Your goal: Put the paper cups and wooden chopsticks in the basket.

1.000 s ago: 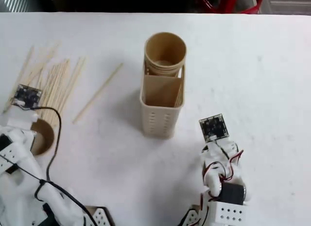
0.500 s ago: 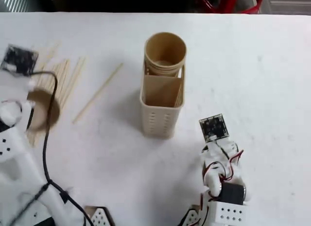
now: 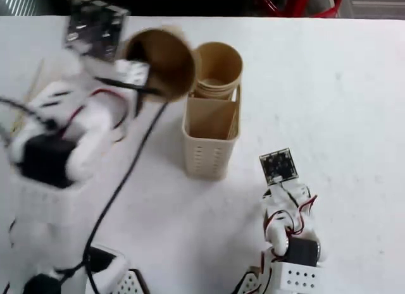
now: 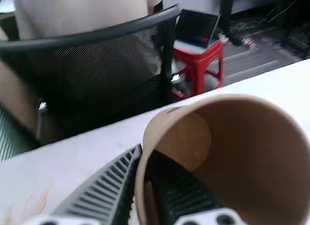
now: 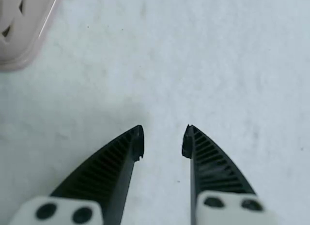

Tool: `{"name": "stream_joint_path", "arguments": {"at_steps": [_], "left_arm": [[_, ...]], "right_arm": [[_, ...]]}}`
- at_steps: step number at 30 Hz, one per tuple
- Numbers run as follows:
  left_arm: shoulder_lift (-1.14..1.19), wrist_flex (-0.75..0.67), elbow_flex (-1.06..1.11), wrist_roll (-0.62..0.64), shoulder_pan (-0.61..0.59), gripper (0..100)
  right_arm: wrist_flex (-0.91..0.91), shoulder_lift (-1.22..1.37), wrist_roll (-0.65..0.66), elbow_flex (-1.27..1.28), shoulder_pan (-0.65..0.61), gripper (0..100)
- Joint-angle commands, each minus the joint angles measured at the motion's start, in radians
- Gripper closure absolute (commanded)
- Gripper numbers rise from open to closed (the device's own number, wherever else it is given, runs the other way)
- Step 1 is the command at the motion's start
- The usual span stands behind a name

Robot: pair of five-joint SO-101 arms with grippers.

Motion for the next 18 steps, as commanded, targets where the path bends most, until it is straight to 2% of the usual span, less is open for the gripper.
{"name": "stream_joint_path", "arguments": {"at_steps": [1,8,18], "left_arm": [[0.094,-0.083,-0.035,0.032,0.071,98],[0.277,-0.071,-0.155,0.034,0.097,98],[0.344,0.029,-0.206,0.034,0.114,98]], "right_arm": [[-0.016,-0.008,-0.009,0.003,0.004,85.4],[-0.016,-0.008,-0.009,0.003,0.001,85.4],[-0.016,-0.008,-0.009,0.003,0.001,85.4]]}}
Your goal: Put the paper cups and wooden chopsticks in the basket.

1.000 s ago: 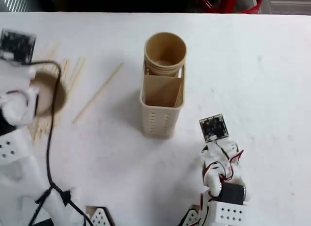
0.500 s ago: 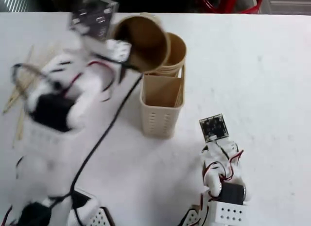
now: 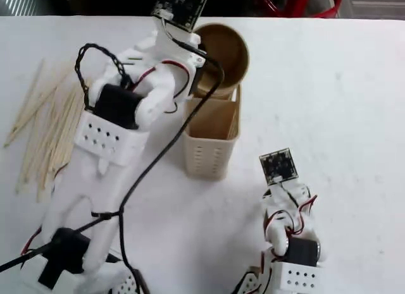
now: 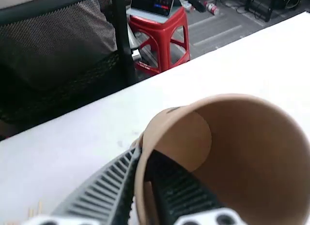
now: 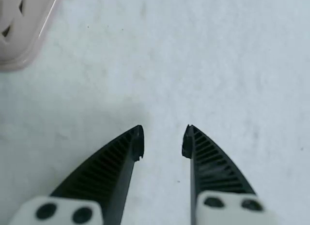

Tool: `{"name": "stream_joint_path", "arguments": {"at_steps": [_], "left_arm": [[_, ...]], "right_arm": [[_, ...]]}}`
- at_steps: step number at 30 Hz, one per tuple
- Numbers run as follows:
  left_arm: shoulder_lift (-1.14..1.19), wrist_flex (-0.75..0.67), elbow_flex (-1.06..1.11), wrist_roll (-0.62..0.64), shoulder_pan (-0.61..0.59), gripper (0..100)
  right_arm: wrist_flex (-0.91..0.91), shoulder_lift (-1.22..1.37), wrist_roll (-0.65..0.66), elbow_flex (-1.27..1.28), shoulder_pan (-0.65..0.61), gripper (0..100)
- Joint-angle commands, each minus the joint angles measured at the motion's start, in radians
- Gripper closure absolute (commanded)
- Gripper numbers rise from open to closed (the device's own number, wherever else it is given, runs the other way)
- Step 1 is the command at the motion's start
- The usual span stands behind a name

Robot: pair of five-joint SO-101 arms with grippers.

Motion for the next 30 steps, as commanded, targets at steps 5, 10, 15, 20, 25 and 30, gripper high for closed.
{"name": "stream_joint_path", "arguments": {"at_steps": [5,10,15,20,25,30], "left_arm": [[0.031,0.066,-0.052,0.006,0.004,91],[0.056,0.077,-0.058,0.011,0.008,86],[0.054,0.012,-0.091,0.005,0.002,86],[0.059,0.011,-0.175,0.005,0.008,85],[0.062,-0.023,-0.183,0.005,0.010,86],[0.088,-0.141,-0.183,0.005,0.007,86]], "right_arm": [[-0.016,-0.008,-0.009,0.003,0.001,85.4],[-0.016,-0.008,-0.009,0.003,0.001,85.4],[-0.016,-0.008,-0.009,0.003,0.001,85.4],[-0.016,-0.008,-0.009,0.003,0.001,85.4],[-0.016,-0.008,-0.009,0.003,0.001,85.4],[-0.016,-0.008,-0.009,0.005,0.001,85.4]]}}
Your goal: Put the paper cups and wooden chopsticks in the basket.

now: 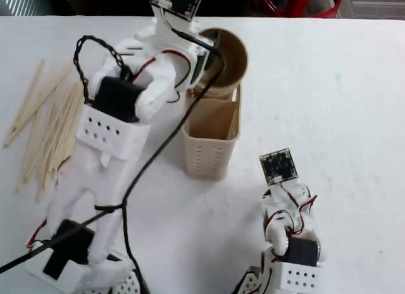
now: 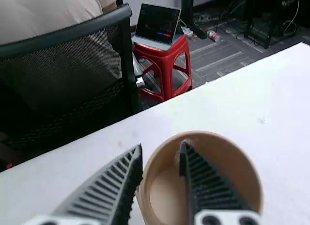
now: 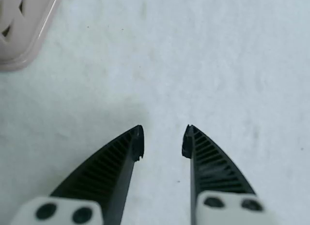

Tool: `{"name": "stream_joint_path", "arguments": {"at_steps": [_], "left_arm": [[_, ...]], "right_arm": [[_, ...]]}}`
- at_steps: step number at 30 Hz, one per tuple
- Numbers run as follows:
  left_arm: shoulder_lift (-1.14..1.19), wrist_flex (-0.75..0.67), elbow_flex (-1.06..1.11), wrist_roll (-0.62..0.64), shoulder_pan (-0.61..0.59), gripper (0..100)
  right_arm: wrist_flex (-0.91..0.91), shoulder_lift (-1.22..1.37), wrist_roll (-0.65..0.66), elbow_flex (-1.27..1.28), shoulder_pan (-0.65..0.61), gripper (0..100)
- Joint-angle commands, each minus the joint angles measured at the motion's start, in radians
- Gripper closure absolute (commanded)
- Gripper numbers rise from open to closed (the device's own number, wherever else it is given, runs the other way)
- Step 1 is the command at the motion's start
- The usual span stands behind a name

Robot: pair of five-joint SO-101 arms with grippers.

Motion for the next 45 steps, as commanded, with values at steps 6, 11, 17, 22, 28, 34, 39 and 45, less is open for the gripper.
{"name": "stream_joint_path", "arguments": {"at_steps": [6,11,17,22,28,34,39,45], "left_arm": [[0.131,-0.063,-0.109,0.008,0.002,86],[0.047,0.183,-0.190,0.014,-0.005,86],[-0.068,0.393,-0.121,0.005,-0.013,86],[-0.073,0.413,0.044,0.003,-0.033,86],[-0.076,0.160,0.149,0.005,-0.041,86],[-0.088,0.141,0.157,0.005,-0.045,86],[-0.090,0.107,0.212,0.005,-0.036,86],[-0.110,-0.061,0.443,0.003,-0.047,86]], "right_arm": [[-0.016,-0.008,-0.009,0.005,0.001,85.4],[-0.018,-0.008,-0.009,0.005,0.001,85.4],[-0.018,-0.008,-0.009,0.005,-0.001,85.4],[-0.016,-0.008,-0.009,0.005,0.001,85.4],[-0.016,-0.008,-0.009,0.005,0.005,85.4],[-0.016,-0.008,-0.009,0.005,0.004,85.4],[-0.016,-0.008,-0.009,0.005,0.001,85.4],[-0.016,-0.008,-0.009,0.005,0.001,85.4]]}}
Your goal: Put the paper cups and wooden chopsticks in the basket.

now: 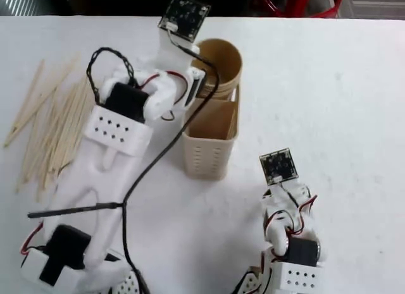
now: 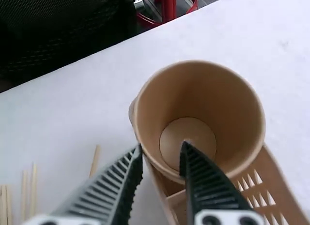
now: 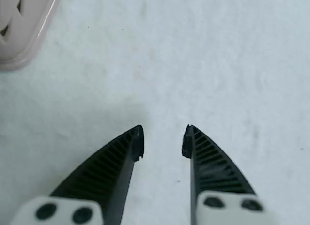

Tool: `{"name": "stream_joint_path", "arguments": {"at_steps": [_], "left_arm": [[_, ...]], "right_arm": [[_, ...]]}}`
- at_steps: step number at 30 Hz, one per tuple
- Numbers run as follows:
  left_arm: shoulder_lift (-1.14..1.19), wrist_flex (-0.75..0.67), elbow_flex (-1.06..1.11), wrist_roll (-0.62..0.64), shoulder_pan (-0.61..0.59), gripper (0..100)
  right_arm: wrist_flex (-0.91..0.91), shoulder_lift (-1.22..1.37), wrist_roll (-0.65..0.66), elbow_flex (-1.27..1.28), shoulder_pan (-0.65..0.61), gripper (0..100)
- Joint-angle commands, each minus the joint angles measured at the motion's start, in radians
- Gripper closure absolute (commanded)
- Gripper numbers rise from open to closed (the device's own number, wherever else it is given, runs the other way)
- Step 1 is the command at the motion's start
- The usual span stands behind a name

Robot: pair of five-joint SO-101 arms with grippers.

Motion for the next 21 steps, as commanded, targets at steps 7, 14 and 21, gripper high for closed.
{"name": "stream_joint_path", "arguments": {"at_steps": [7,14,21], "left_arm": [[-0.252,-0.061,0.028,0.005,-0.044,86],[-0.380,0.023,0.141,-0.012,-0.035,86],[-0.335,0.110,0.245,-0.150,-0.039,84]], "right_arm": [[-0.018,-0.008,-0.009,0.003,0.001,85.4],[-0.018,-0.008,-0.009,0.003,0.001,85.4],[-0.018,-0.008,-0.009,0.003,0.001,85.4]]}}
